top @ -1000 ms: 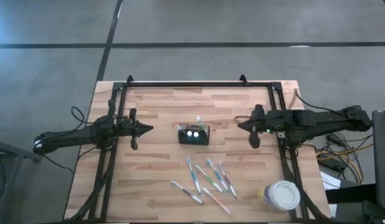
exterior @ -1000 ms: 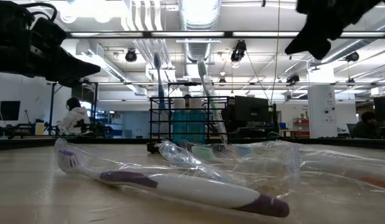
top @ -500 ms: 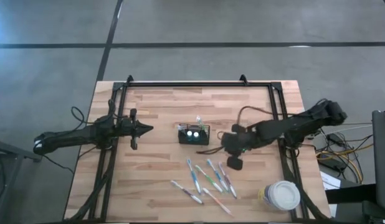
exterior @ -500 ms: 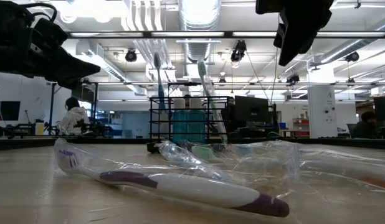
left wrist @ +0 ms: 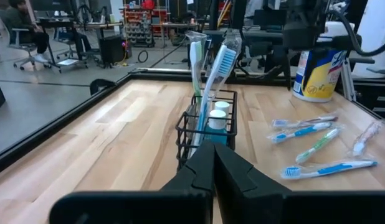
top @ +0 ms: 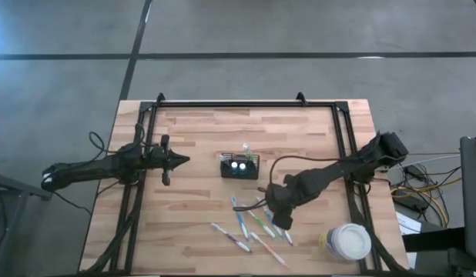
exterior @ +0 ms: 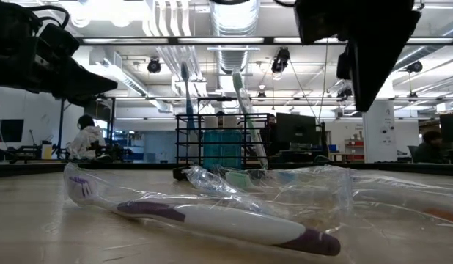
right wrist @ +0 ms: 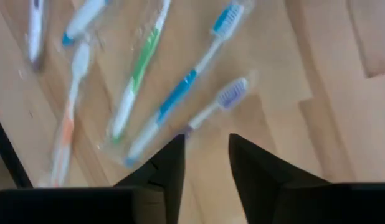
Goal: Pick & Place toothbrushing station
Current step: Put the right violet toothbrush into the black wire organizer
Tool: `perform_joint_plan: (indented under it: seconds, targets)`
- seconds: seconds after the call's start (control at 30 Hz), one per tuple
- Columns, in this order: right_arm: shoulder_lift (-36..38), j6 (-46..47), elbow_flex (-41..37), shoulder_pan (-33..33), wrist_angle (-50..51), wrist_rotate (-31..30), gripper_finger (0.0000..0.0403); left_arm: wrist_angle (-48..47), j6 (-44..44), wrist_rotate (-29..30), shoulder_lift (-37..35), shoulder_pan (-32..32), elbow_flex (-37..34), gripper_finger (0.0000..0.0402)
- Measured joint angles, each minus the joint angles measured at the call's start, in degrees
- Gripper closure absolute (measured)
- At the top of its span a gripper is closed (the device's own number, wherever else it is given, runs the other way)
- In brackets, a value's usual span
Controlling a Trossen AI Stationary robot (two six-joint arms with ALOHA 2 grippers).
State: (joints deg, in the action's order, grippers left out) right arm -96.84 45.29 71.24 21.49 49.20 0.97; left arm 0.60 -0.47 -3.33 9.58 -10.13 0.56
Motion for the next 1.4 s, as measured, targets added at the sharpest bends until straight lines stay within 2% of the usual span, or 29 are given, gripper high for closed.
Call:
perform_joint_plan:
  seconds: [0.1,0.2,0.3,0.47,0.97,1.23,1.4]
  targets:
    - [-1.1,4.7,-1.0,0.3,-4.0,-1.9,0.0255,-0.2,-0.4,-0.2,0.0,0.0,0.0,0.0396]
    - [-1.9,10.4,-1.3,1.0,-2.6,-3.7,0.0241,-0.2,-1.2,-0.8,0.0,0.0,0.0,0.0396]
    - [-2.7,14.1,-2.4,2.1,-1.4,-4.1,0.0235,-0.2,-1.4,-2.1,0.0,0.0,0.0,0.0396]
    - [-2.7,18.0,-5.7,3.8,-4.7,-4.0,0.0234,-0.3,-1.7,-2.2,0.0,0.0,0.1,0.0396]
    - [-2.8,23.4,-12.7,6.1,-19.2,-5.3,0.0234,0.7,-3.2,-2.6,0.0,0.0,0.1,0.0396]
    - [-2.8,23.5,-14.3,6.0,-19.6,-8.7,0.0234,0.8,-4.2,-2.8,0.0,0.0,0.1,0.0396]
    - [-6.1,20.4,-13.5,5.2,-19.4,-9.0,0.0234,0.9,-4.2,-2.8,0.0,0.0,0.1,0.0396]
